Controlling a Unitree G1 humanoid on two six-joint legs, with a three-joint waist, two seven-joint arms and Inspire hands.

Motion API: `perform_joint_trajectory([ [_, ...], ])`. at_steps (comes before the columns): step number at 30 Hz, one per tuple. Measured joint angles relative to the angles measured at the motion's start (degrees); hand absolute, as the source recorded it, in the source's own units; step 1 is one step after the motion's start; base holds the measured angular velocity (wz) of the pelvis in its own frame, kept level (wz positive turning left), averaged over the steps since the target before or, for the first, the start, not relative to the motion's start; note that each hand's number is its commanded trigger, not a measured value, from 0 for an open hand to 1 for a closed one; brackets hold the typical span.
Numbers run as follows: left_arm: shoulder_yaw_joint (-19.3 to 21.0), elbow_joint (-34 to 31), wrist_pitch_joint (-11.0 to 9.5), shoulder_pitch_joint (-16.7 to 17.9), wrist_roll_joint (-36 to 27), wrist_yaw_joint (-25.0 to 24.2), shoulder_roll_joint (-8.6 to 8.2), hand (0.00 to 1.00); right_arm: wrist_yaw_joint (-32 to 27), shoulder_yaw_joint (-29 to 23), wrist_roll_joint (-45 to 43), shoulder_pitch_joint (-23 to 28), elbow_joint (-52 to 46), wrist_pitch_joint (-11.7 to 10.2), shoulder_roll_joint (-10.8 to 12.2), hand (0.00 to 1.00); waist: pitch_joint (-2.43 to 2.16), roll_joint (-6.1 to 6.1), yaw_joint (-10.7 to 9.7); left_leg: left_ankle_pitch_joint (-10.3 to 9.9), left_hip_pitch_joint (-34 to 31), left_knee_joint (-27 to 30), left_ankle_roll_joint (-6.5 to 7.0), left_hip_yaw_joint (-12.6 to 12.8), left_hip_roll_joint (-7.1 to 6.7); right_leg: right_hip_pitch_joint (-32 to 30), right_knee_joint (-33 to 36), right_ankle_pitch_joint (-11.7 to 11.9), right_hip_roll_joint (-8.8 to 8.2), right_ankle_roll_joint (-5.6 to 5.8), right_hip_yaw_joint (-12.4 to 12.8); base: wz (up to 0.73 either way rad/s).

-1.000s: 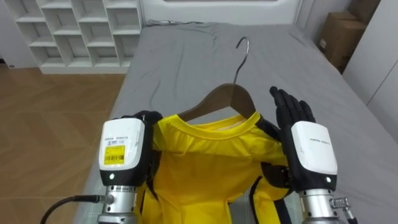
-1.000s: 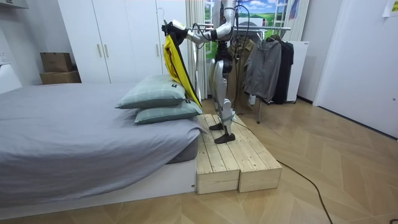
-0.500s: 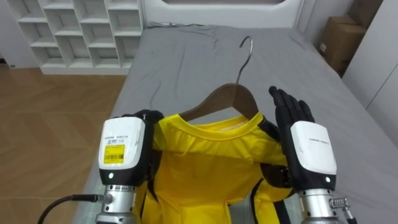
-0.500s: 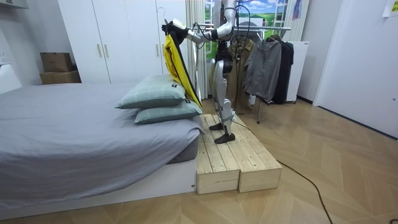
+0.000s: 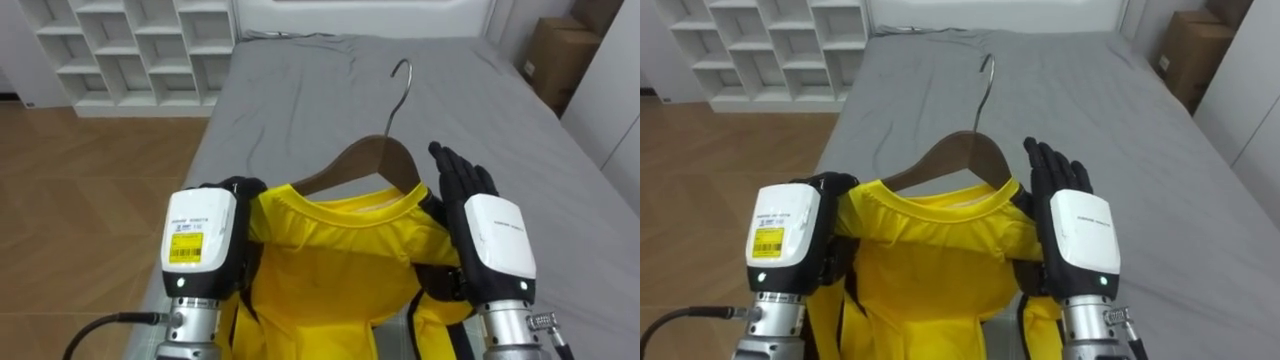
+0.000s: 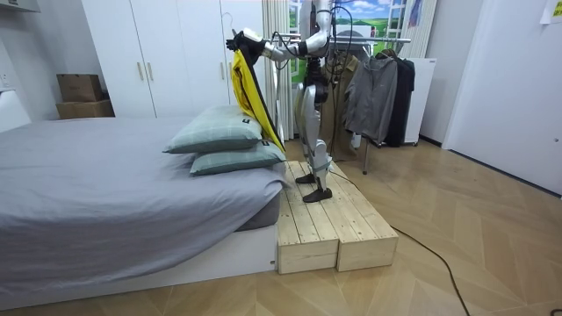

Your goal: Hang clothes

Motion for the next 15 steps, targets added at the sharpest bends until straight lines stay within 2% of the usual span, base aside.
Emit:
perform_joint_trajectory([
  [7, -0.1, 0.0, 0.0, 0.1, 0.1, -1.5, -0.87, 1.00, 3.3, -0.2, 2.2, 0.0, 0.0, 0.1, 0.0, 0.00, 0.09, -0.15, 0.1, 0.0, 0.0, 0.0, 0.01, 0.0, -0.03, 0.0, -0.1, 0.0, -0.01, 0.01, 0.1, 0.00],
  [15, -0.1, 0.0, 0.1, 0.1, 1.1, -1.5, -0.86, 1.00, 4.2, -0.3, 2.4, -0.2, 0.0, 0.3, 0.1, 0.00, 0.19, -0.34, 0.1, 0.0, 0.0, -0.1, 0.01, 0.0, -0.05, 0.2, -0.6, 0.0, 0.04, 0.00, 0.1, 0.00],
])
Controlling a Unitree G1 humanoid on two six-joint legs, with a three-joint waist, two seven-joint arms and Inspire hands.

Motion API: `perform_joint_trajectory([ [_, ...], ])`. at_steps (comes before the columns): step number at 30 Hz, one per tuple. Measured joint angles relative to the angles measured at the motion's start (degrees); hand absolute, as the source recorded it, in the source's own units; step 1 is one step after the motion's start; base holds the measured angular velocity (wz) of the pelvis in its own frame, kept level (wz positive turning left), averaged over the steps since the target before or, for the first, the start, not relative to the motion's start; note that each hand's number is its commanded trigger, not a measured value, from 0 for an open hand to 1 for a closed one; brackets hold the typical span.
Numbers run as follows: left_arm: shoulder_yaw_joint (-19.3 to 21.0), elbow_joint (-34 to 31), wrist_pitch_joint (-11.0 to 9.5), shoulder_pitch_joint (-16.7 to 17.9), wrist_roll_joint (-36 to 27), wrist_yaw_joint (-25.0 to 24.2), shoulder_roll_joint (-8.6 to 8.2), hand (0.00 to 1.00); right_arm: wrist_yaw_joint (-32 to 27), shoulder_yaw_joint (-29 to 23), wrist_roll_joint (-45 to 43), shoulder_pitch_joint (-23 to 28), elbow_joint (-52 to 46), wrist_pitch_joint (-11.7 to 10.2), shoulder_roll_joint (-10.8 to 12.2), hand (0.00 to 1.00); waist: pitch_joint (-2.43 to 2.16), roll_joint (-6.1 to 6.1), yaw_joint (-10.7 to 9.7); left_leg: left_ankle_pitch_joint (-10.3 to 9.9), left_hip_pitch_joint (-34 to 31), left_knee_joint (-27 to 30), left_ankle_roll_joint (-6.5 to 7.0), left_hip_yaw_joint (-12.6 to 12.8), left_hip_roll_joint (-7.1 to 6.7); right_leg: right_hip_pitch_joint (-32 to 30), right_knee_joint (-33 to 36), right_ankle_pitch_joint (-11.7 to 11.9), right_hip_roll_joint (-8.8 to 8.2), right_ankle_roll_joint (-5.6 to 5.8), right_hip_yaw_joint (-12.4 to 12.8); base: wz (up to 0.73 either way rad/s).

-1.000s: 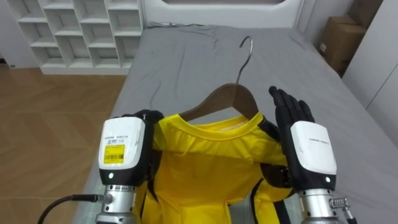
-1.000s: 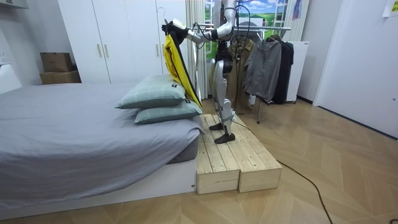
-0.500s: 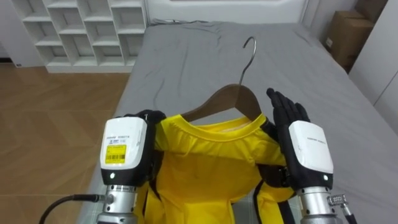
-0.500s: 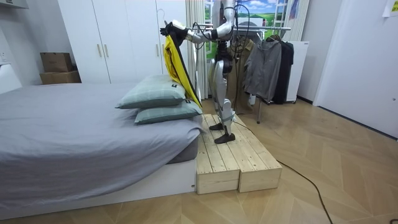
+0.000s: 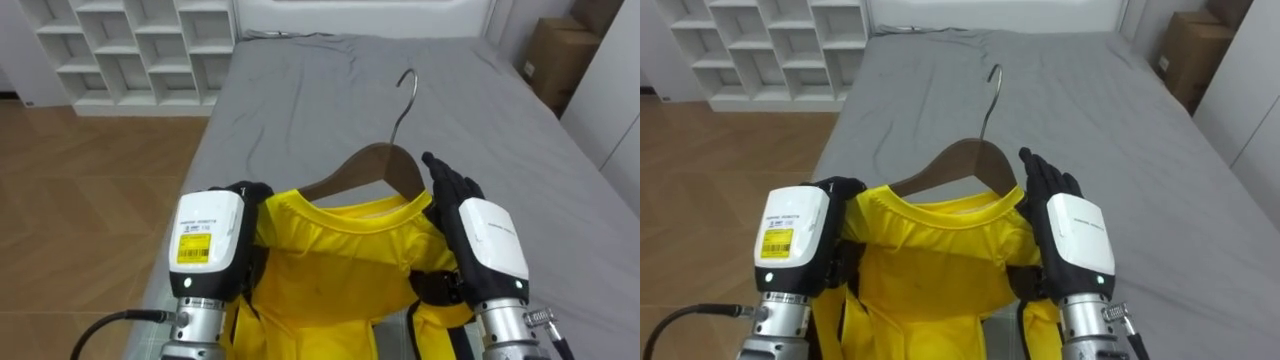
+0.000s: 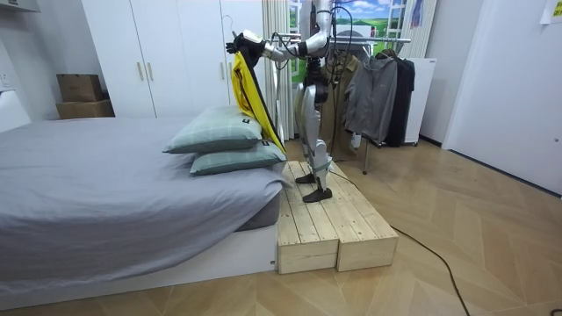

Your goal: Hang clothes

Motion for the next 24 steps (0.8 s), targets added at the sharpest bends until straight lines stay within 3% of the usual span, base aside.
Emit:
perform_joint_trajectory([
  [24, 0.3, -1.1, 0.0, 0.0, 1.6, 0.0, -0.84, 1.00, 0.1, -1.3, -0.1, -1.1, 0.8, 0.0, 0.7, 0.00, 0.15, -0.27, 0.0, 0.0, 0.0, 0.0, -0.01, -0.2, 0.00, 0.2, -0.1, 0.0, -0.03, -0.01, -0.3, 0.00],
])
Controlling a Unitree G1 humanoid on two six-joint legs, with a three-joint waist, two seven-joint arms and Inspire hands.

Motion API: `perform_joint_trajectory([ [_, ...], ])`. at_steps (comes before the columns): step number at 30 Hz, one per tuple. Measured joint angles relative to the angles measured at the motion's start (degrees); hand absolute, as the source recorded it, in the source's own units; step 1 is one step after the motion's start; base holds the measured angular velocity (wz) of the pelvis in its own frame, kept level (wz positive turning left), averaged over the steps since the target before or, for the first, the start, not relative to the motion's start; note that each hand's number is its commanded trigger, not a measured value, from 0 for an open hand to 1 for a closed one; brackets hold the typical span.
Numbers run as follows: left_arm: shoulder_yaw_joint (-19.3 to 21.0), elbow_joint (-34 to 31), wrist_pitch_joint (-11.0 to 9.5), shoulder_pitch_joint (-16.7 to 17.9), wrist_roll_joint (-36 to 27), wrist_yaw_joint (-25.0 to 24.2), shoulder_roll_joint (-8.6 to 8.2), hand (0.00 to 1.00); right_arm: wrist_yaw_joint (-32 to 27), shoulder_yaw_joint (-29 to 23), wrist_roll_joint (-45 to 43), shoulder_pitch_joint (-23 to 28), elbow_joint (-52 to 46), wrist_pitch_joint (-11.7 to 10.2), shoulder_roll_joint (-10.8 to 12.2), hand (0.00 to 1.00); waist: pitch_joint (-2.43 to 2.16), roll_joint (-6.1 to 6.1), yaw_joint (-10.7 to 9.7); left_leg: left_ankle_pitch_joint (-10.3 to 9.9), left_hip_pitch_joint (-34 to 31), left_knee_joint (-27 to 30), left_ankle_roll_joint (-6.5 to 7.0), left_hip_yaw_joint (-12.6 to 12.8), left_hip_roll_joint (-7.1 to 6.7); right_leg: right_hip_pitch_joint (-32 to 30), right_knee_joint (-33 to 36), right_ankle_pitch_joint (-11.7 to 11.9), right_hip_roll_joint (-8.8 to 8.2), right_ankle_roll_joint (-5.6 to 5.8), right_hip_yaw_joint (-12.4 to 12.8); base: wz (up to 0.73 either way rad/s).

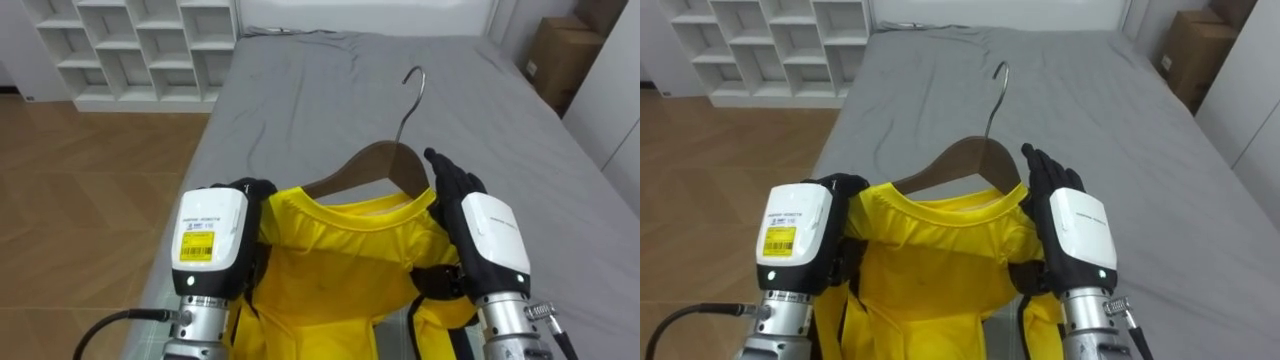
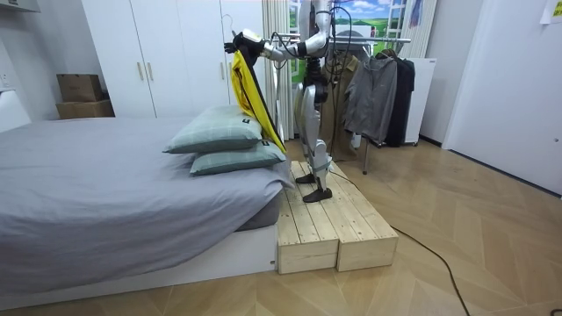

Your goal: Hang clothes

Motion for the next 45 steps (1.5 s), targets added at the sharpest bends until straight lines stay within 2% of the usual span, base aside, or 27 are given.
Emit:
perform_joint_trajectory([
  [10, 0.0, -0.1, 0.0, 0.0, 0.0, 0.0, 0.00, 1.00, 0.0, 0.0, 0.0, 0.0, 0.0, 0.0, 0.0, 0.00, 0.00, 0.00, 0.0, 0.0, 0.0, 0.0, 0.00, 0.0, 0.00, 0.0, 0.0, 0.0, -0.01, 0.00, 0.0, 0.00],
  [11, 0.0, -0.1, 0.0, 0.0, 0.0, 0.0, 0.00, 1.00, 0.0, 0.0, 0.0, 0.0, 0.0, 0.0, 0.0, 0.04, 0.00, 0.00, 0.0, 0.0, 0.0, 0.0, 0.00, 0.0, 0.00, 0.0, 0.0, 0.0, -0.01, 0.00, 0.0, 0.00],
  [12, 0.0, -0.1, 0.0, 0.0, 0.0, 0.0, 0.00, 1.00, 0.0, 0.0, 0.0, 0.0, 0.0, 0.0, 0.0, 0.29, 0.00, 0.00, 0.0, 0.0, 0.0, 0.0, 0.00, 0.0, 0.00, 0.0, 0.0, 0.0, -0.01, 0.00, 0.0, 0.00],
  [13, 0.0, -0.1, 0.0, 0.0, 0.0, 0.0, 0.05, 1.00, 0.0, 0.0, 0.0, 0.0, 0.0, 0.0, 0.0, 0.64, -0.01, 0.00, 0.0, 0.0, 0.0, 0.0, 0.00, 0.0, 0.00, 0.0, 0.0, 0.0, -0.01, 0.00, 0.0, 0.00],
  [15, 0.0, -0.3, 0.0, 0.0, 0.0, 0.0, 0.00, 1.00, 0.0, 0.0, 0.1, -0.1, 0.0, 0.0, 0.0, 1.00, -0.01, -0.01, 0.0, 0.0, 0.0, 0.0, 0.00, 0.0, 0.00, 0.0, 0.0, 0.0, -0.01, 0.00, 0.0, 0.00],
  [25, 1.3, -2.0, 0.0, 0.0, -0.2, 0.0, -0.39, 1.00, 0.0, -1.5, 2.5, -1.0, 0.0, 0.1, 0.2, 1.00, -0.03, -0.12, -0.1, 0.0, 0.1, 0.0, 0.00, 0.0, -0.01, 0.0, 0.0, 0.0, -0.01, 0.00, 0.0, 0.00],
  [36, 1.4, -2.1, 0.0, 0.0, 0.1, 0.0, -0.48, 1.00, 0.0, -2.3, 0.7, -0.9, 0.6, 0.7, 0.5, 1.00, -0.03, -0.12, -0.4, 0.0, 0.0, 0.0, 0.00, 0.1, -0.01, -0.1, 0.0, 0.0, 0.00, 0.00, 0.1, 0.00],
  [39, 1.8, -2.1, 0.1, 0.0, 0.0, 0.0, -0.46, 1.00, 0.0, -2.2, 0.7, -0.9, 0.6, -0.1, 0.5, 1.00, -0.03, -0.12, -0.4, 0.0, -0.3, 0.0, 0.00, 0.1, -0.01, -0.3, 0.0, 0.0, 0.00, 0.00, 0.1, 0.00],
  [45, 2.0, -2.1, 0.1, 0.0, 0.0, 0.0, -0.49, 1.00, 0.2, -2.2, 0.6, -0.9, 0.6, -0.2, 0.8, 1.00, -0.04, -0.09, -0.4, 0.0, -0.4, 0.0, 0.00, 0.0, -0.01, -0.4, 0.0, 0.0, 0.02, 0.00, 0.1, 0.00],
])
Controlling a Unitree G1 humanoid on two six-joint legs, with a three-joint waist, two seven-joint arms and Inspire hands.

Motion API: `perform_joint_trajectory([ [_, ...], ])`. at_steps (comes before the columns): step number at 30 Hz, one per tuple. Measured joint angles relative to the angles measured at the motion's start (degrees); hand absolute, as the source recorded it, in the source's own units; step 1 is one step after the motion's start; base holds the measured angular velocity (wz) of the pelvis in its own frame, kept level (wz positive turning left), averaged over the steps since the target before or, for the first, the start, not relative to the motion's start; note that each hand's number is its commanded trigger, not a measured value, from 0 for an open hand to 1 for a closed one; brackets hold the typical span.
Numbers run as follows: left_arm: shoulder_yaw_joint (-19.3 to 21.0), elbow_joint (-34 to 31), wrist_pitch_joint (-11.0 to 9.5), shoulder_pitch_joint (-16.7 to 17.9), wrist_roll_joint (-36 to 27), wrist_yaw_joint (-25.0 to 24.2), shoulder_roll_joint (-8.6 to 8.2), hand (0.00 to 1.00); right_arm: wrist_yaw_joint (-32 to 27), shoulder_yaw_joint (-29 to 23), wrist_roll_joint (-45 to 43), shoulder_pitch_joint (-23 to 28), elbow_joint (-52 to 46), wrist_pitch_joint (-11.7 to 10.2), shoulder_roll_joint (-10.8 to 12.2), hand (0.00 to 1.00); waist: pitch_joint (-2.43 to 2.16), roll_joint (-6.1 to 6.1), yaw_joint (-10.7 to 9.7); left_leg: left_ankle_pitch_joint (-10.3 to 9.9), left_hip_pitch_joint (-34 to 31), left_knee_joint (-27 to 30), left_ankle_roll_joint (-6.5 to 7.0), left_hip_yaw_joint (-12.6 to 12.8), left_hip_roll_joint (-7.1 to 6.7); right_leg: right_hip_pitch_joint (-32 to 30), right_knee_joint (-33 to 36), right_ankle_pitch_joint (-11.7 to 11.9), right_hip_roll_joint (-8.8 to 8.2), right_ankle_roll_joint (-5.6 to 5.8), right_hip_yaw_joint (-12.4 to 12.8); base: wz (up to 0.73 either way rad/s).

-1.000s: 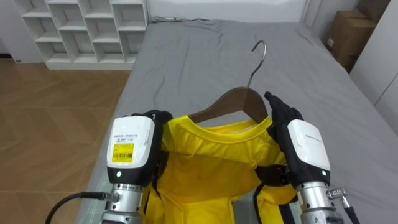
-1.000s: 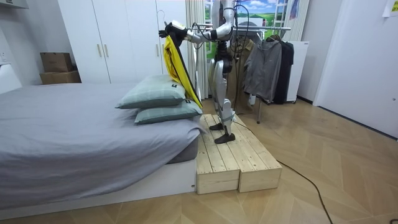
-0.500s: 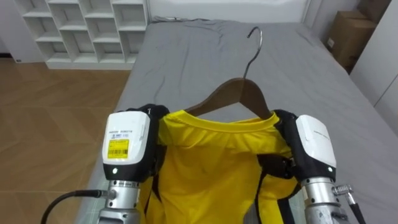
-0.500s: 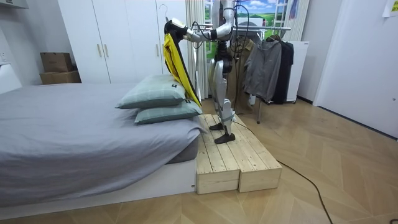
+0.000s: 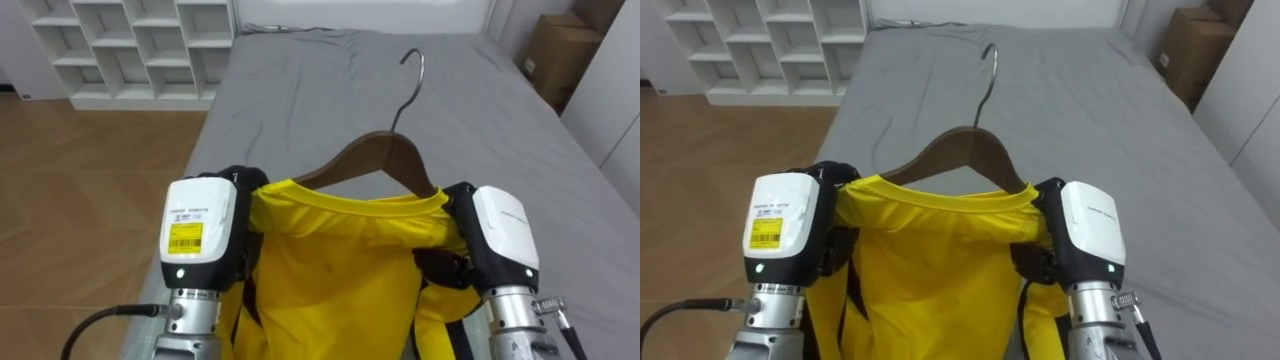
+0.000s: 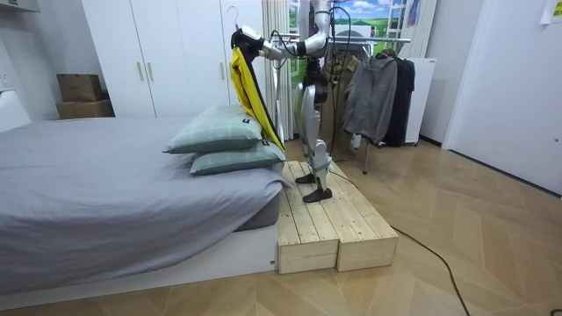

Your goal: Hang clothes

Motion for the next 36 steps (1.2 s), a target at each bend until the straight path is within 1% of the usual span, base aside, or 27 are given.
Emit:
perform_joint_trajectory([
  [8, -0.2, 0.0, 0.2, 0.0, 0.0, -0.1, 0.03, 1.00, -0.1, -0.1, 0.1, 0.0, 0.6, 0.0, 0.3, 1.00, -0.11, 0.18, -0.2, 0.0, -0.1, 0.1, 0.00, -0.2, 0.00, 0.0, 0.0, 0.0, -0.02, 0.00, -0.3, 0.00],
  [9, -0.2, 0.0, 0.2, 0.0, 0.0, -0.1, 0.03, 0.93, -0.1, -0.1, 0.1, 0.0, 0.6, 0.0, 0.3, 1.00, -0.12, 0.18, -0.3, 0.0, -0.1, 0.1, 0.00, -0.2, 0.00, 0.0, 0.0, 0.0, -0.02, 0.00, -0.3, 0.00],
  [10, -0.2, 0.0, 0.2, 0.0, 0.0, -0.1, 0.03, 0.75, 0.0, -0.1, 0.1, 0.0, 0.7, 0.0, 0.3, 1.00, -0.12, 0.19, -0.3, 0.0, -0.1, 0.1, 0.00, -0.2, 0.00, 0.0, 0.0, 0.0, -0.02, 0.00, -0.3, 0.00],
  [11, -0.2, 0.0, 0.2, 0.0, 0.0, -0.2, 0.03, 0.00, 0.0, -0.1, 0.1, 0.0, 0.7, 0.0, 0.3, 1.00, -0.12, 0.19, -0.3, 0.0, -0.1, 0.1, 0.00, -0.3, 0.00, 0.0, 0.0, 0.0, -0.02, -0.01, -0.3, 0.00],
  [16, -0.4, -0.2, 0.2, 0.0, 0.0, -0.2, -0.18, 0.00, 0.0, 0.1, 0.0, 0.0, 1.0, 0.0, 0.8, 1.00, -0.12, 0.19, -0.4, 0.0, -0.1, 0.1, 0.00, -0.3, -0.01, 0.0, 0.0, 0.0, -0.02, -0.01, -0.3, 0.00],
  [19, -2.2, -0.8, 0.2, 0.0, 0.0, -0.3, -0.88, 0.00, 0.1, 0.1, -1.0, 0.0, 1.3, 0.2, 1.4, 1.00, -0.12, 0.19, -0.3, 0.0, -0.1, 0.1, 0.00, -0.3, -0.02, 0.0, 0.0, 0.0, -0.03, -0.01, -0.3, 0.00],
  [21, -2.5, -1.2, 0.1, 0.0, 0.0, -0.3, -1.31, 0.00, 0.1, 0.1, -1.2, 0.0, 1.3, 0.2, 1.4, 1.00, -0.12, 0.19, -0.3, 0.0, -0.1, 0.1, 0.00, -0.3, -0.02, 0.0, 0.0, 0.0, -0.03, -0.01, -0.3, 0.00],
  [26, -4.3, -1.4, 0.0, 0.0, -0.1, -1.7, -1.31, 0.00, 1.1, 0.0, -1.1, 0.0, 2.6, 0.3, 1.4, 1.00, -0.11, 0.17, -0.2, 0.0, -0.1, 0.1, 0.00, -0.3, -0.02, 0.1, 0.0, 0.0, -0.03, -0.01, -0.3, 0.00],
  [31, -4.5, -1.3, -0.2, 0.0, -0.2, -3.0, -1.27, 0.00, 2.9, 0.1, -1.1, 0.0, 3.4, 0.7, 1.5, 1.00, -0.07, 0.09, 0.1, 0.0, 0.0, 0.0, 0.00, -0.1, -0.02, 0.0, 0.1, 0.0, -0.03, -0.01, -0.1, 0.00],
  [36, -4.5, -1.3, -0.2, 0.0, -0.3, -3.6, -1.27, 0.00, 3.3, 0.1, -1.1, 0.0, 3.4, 0.7, 1.8, 1.00, 0.13, -0.22, 0.2, 0.0, 0.2, 0.0, 0.00, 0.1, -0.01, 0.0, 0.1, 0.0, 0.00, -0.01, 0.1, -0.01],
])
